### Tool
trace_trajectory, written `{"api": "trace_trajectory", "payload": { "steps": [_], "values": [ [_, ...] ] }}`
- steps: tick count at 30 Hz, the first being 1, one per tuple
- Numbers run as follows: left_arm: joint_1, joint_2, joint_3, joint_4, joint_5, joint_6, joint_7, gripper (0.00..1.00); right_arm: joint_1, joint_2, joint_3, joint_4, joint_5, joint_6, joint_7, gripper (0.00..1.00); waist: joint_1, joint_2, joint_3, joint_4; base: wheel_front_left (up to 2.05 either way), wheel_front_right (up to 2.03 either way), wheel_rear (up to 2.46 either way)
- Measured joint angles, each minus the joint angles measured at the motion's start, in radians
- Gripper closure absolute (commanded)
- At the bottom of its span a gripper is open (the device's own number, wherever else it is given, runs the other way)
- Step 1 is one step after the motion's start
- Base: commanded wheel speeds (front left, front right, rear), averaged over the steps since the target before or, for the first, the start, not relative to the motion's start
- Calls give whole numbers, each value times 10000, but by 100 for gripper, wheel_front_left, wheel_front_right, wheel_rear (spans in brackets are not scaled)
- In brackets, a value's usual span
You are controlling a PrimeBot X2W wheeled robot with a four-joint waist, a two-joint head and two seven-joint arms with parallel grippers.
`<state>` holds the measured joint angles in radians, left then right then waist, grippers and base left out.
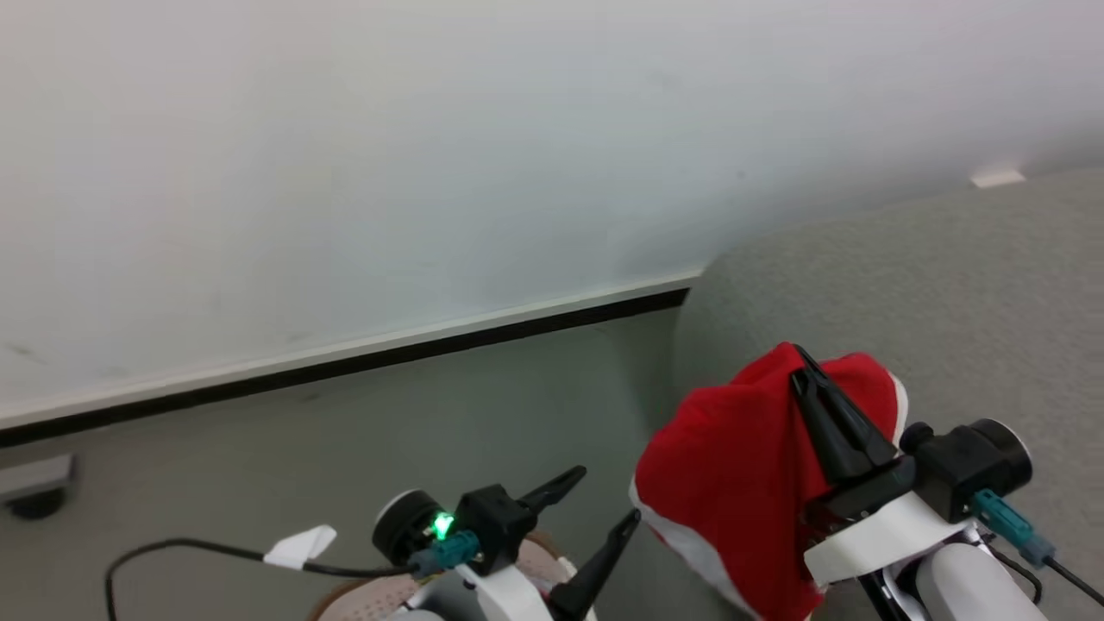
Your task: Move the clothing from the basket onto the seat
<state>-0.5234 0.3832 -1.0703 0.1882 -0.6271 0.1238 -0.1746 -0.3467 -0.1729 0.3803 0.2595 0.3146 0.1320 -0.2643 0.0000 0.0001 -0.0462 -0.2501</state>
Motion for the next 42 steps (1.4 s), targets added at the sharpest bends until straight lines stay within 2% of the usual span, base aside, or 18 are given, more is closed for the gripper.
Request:
{"api": "trace_trajectory", "payload": {
  "steps": [10,15,21,26,33,38,42],
  "values": [
    [-182,-545,-203,-4,81,-107,-205,0,657,-255,-984,-846,36,0,52,100,0,0,396,-1391,0,0,0],
    [-431,-598,-309,-56,174,-184,-111,0,869,-232,-1603,-1329,146,0,98,100,0,0,818,-1558,0,0,0],
    [-1146,-474,-274,-382,466,-324,115,0,645,-61,-2414,-1848,117,-2,180,100,0,0,1689,-1414,0,0,0],
    [-2013,36,-38,-696,685,-529,341,0,-815,359,-3480,-2107,13,0,531,100,1,0,2839,-1236,0,0,0],
    [-3859,435,596,-1095,1020,-882,671,0,-3779,387,-5315,-2102,-98,0,1701,100,3,0,4781,-849,0,0,0],
    [-5243,481,957,-1302,1214,-1160,874,0,-6254,-188,-6893,-1158,-69,-2,2594,100,4,0,6159,-476,0,0,0],
    [-5755,468,1068,-1256,1285,-1294,894,0,-7641,-644,-8105,50,-675,-2,2871,100,5,0,7043,-110,0,0,0]
  ]
}}
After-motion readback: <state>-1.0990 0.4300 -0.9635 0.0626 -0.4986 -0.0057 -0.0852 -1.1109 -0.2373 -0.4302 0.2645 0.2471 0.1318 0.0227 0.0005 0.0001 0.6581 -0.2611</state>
